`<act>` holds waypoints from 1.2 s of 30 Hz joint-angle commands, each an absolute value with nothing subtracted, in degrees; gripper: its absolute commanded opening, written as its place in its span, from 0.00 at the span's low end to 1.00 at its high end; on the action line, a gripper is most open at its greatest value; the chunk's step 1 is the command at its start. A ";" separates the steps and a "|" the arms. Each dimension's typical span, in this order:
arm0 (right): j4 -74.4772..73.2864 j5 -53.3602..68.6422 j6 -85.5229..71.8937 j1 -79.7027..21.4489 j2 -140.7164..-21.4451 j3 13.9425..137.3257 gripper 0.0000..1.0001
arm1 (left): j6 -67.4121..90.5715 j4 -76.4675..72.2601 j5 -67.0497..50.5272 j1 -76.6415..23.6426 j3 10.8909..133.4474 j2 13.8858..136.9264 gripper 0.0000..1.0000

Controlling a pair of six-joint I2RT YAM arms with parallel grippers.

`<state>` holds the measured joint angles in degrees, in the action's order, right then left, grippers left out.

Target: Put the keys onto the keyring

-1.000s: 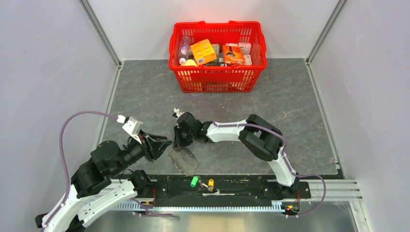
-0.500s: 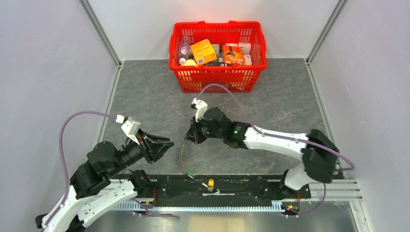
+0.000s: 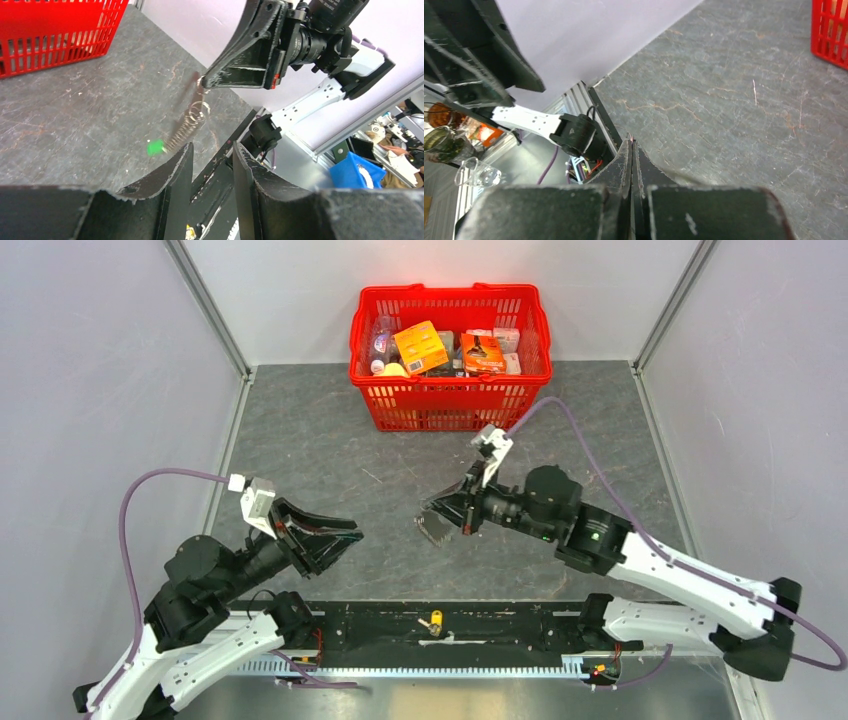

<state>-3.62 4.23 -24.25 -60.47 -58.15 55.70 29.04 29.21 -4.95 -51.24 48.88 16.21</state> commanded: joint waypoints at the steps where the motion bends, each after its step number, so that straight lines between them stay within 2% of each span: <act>1: -5.17 5.90 -23.31 -60.38 -52.07 55.89 0.00 | 31.87 22.27 -7.00 -51.42 49.09 16.47 0.42; 8: -3.22 11.82 -27.67 -60.38 -46.79 55.93 0.00 | 36.56 12.39 -10.85 -51.42 44.57 18.32 0.42; 19: 5.90 19.09 -34.30 -60.34 -45.86 55.34 0.00 | 40.02 -1.83 -16.03 -51.41 42.31 21.91 0.46; 28: 7.68 20.34 -36.27 -60.39 -45.09 56.30 0.00 | 42.32 -7.71 -18.04 -51.42 41.09 24.80 0.49; 36: 19.36 20.28 -42.90 -60.38 -48.35 53.05 0.00 | 45.72 -18.08 -20.63 -51.42 38.95 29.23 0.49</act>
<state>9.19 19.75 -38.44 -60.49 -47.20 54.54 41.78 -9.13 -18.20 -51.24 40.25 27.57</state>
